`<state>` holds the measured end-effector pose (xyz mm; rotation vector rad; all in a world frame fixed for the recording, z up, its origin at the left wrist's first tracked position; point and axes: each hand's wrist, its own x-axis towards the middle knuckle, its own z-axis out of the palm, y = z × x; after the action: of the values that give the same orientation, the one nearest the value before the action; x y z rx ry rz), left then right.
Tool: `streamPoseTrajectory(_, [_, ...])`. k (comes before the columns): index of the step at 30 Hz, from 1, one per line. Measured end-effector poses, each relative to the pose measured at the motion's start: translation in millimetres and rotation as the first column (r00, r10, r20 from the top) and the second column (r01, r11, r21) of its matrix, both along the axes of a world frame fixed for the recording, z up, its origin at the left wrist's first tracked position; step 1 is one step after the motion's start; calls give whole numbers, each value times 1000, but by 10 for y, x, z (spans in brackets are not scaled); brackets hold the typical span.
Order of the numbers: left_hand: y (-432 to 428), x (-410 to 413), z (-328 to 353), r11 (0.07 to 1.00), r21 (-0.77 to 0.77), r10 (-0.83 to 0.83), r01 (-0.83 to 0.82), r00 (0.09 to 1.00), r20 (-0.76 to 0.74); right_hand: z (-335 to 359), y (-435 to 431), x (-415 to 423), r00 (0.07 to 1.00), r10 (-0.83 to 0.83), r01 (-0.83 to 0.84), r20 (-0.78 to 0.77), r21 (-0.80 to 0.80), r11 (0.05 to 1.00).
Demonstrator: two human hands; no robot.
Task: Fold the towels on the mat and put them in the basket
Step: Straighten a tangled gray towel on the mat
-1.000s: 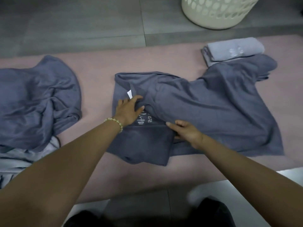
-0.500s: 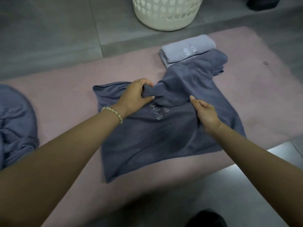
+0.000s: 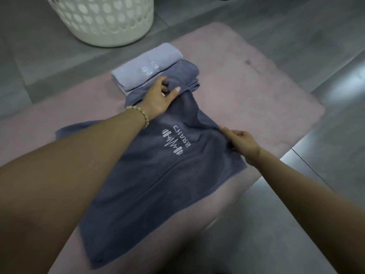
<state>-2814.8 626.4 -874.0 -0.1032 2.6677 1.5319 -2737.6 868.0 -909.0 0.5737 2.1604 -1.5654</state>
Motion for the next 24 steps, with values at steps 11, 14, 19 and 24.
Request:
streamPoseTrajectory(11, [42,168,-401,930,-303,-186,209,977,103,-143,544,247,935,292,-322,203,133,937])
streamPoseTrajectory(14, [-4,150,-369,912,-385,-156,141,988,-8,-262,641,324,956,252,-281,152,213,936])
streamPoseTrajectory(19, [-63,125,-400,869,-493,-105,53,991,-80,-337,645,309,983,177,-162,-39,253,954])
streamPoseTrajectory(24, [-101,51,-434,850,-527,-48,13,997,-52,-343,621,291,981,183,-194,70,219,956])
